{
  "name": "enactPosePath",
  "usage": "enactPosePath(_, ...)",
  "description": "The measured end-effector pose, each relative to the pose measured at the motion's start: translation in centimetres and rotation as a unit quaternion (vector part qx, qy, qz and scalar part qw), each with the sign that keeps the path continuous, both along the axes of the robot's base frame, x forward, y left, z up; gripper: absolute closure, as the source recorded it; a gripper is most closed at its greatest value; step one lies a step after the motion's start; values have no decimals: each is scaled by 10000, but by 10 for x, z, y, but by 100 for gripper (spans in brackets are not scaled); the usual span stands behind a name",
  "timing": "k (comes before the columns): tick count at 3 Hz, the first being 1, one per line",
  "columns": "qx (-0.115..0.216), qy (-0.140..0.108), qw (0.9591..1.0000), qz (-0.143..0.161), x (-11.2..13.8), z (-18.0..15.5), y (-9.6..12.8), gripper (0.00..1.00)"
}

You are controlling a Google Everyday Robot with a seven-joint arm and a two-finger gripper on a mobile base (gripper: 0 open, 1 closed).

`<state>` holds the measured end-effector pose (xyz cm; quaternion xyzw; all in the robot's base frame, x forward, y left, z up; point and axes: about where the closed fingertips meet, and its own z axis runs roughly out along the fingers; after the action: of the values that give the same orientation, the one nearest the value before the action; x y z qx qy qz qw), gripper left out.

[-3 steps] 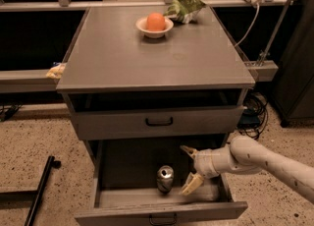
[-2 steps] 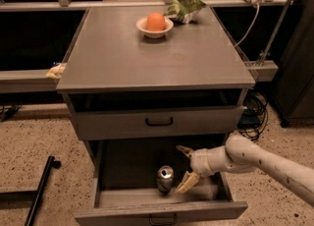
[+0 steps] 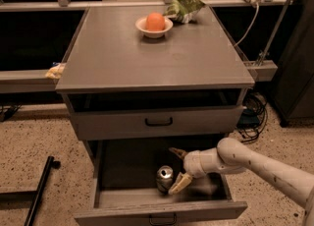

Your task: Pick 7up can from middle drawer and place on counter

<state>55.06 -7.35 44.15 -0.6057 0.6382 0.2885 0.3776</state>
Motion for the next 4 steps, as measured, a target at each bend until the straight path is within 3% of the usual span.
enactPosePath(1,61,21,9999,80,3,-13,11,13)
enactPosePath(3,148,69,9996,209,1,-18,24,55)
enactPosePath(4,59,205,9997,137,-14,-9,10,78)
